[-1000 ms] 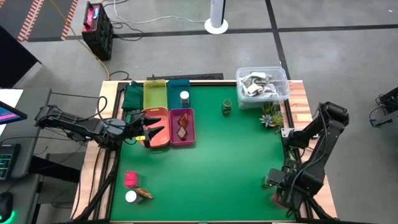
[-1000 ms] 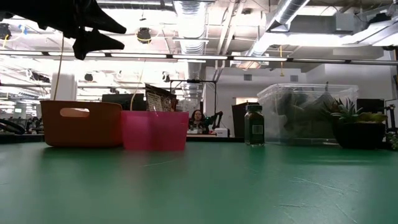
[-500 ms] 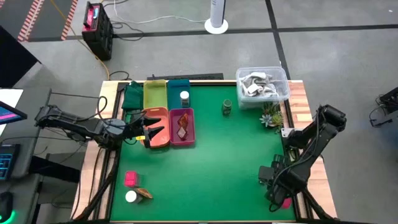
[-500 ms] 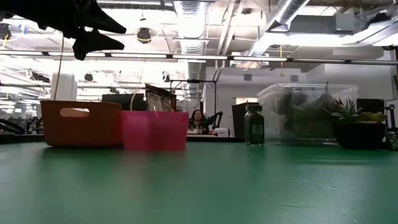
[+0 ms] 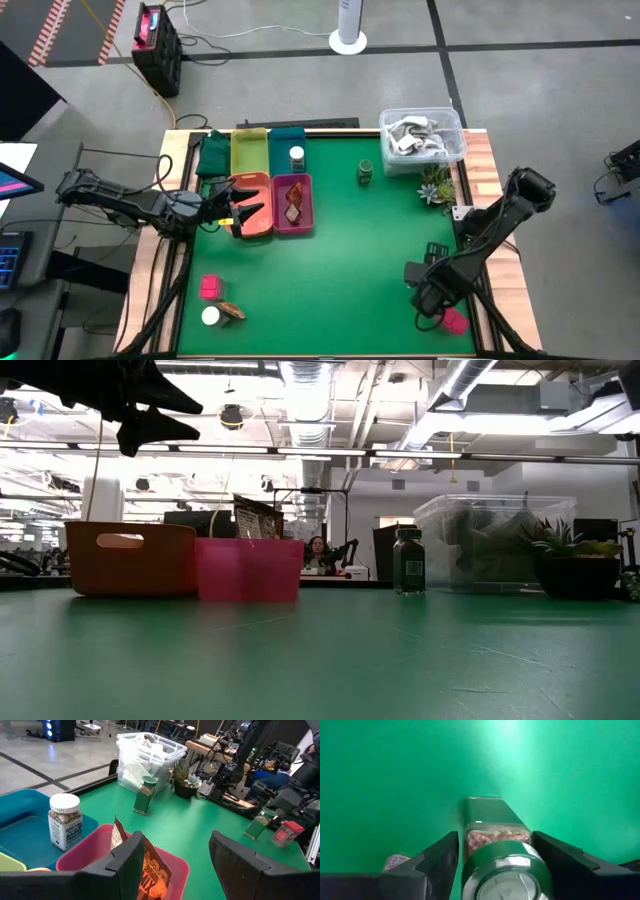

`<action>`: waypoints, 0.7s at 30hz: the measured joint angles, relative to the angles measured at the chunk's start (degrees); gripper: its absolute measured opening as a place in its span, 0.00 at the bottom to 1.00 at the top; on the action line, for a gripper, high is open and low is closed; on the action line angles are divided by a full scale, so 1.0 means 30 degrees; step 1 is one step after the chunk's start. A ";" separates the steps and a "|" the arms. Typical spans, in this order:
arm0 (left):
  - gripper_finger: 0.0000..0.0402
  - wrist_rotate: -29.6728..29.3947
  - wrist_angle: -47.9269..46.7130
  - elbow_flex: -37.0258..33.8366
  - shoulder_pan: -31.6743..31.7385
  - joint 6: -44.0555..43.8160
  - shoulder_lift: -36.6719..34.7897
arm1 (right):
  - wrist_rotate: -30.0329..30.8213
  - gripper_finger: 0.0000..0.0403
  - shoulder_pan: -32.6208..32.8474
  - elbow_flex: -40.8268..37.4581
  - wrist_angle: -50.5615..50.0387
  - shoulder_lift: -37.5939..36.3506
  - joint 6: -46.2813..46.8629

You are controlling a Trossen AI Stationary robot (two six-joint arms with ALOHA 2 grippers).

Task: Sort spices by type
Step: Put the bottom green seasoning bottle into the yellow bin

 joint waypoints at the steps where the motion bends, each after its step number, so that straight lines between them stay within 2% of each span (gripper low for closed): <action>1: 0.53 -0.0001 -0.0004 0.0000 -0.0001 0.0000 0.0000 | -0.0065 0.70 -0.0017 0.0000 -0.0018 0.0000 -0.0163; 7: 0.53 0.0003 -0.0146 0.0000 -0.0004 0.0007 0.0000 | -0.0391 0.67 -0.0247 0.0000 -0.0117 0.0000 -0.0378; 13: 0.53 0.0003 -0.0164 0.0000 -0.0004 0.0015 0.0000 | -0.0928 0.54 -0.0247 0.0029 -0.0098 -0.0029 -0.0374; 21: 0.53 0.0002 0.0102 0.0000 0.0003 0.0964 0.0000 | -0.1401 0.54 -0.1402 0.0392 -0.0248 -0.0015 -0.1816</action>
